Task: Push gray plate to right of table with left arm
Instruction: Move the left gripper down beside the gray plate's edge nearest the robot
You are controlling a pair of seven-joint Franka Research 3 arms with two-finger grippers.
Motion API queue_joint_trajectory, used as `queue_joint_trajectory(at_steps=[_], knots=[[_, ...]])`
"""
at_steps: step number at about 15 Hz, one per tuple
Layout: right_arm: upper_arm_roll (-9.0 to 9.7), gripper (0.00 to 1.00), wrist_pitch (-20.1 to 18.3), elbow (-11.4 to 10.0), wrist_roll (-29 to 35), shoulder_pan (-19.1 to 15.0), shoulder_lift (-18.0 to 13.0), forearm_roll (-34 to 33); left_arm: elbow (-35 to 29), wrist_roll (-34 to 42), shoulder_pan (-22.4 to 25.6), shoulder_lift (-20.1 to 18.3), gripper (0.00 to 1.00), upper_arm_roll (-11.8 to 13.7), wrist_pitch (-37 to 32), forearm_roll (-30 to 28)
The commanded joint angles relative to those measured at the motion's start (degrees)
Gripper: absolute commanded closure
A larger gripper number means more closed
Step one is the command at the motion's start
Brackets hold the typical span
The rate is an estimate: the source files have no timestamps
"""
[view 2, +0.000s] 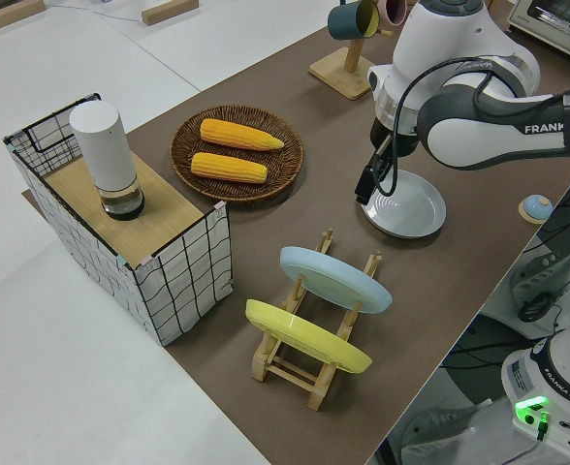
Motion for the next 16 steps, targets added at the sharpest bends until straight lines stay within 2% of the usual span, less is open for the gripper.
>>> queue_joint_trajectory(at_steps=[1,5,8,12,13,15,16], knots=[[0.96,0.017,-0.9,0.5,0.7,-1.1,-0.2,0.3,-8.3,0.5,0.7,-1.6,0.00,-0.2,9.8,1.0],[0.87,0.017,-0.9,0.5,0.7,-1.1,-0.2,0.3,-10.6,0.4,0.7,0.0,0.00,-0.2,12.8,1.0],[0.96,0.017,-0.9,0.5,0.7,-1.1,-0.2,0.3,-13.0,-0.7,-0.1,2.2,0.00,-0.4,18.0,1.0],[0.96,0.017,-0.9,0.5,0.7,-1.1,-0.2,0.3,-14.1,-4.3,-0.5,6.5,0.02,-2.8,23.8,1.0],[0.96,0.017,-0.9,0.5,0.7,-1.1,-0.2,0.2,-14.2,-4.8,-0.5,6.8,0.07,-3.3,24.2,1.0],[0.88,0.017,-0.9,0.5,0.7,-1.1,-0.2,0.3,-14.2,-5.0,-0.4,7.1,0.69,-3.6,24.2,1.0],[0.87,0.017,-0.9,0.5,0.7,-1.1,-0.2,0.3,-14.2,-5.0,-0.4,7.1,0.93,-3.6,24.1,1.0]])
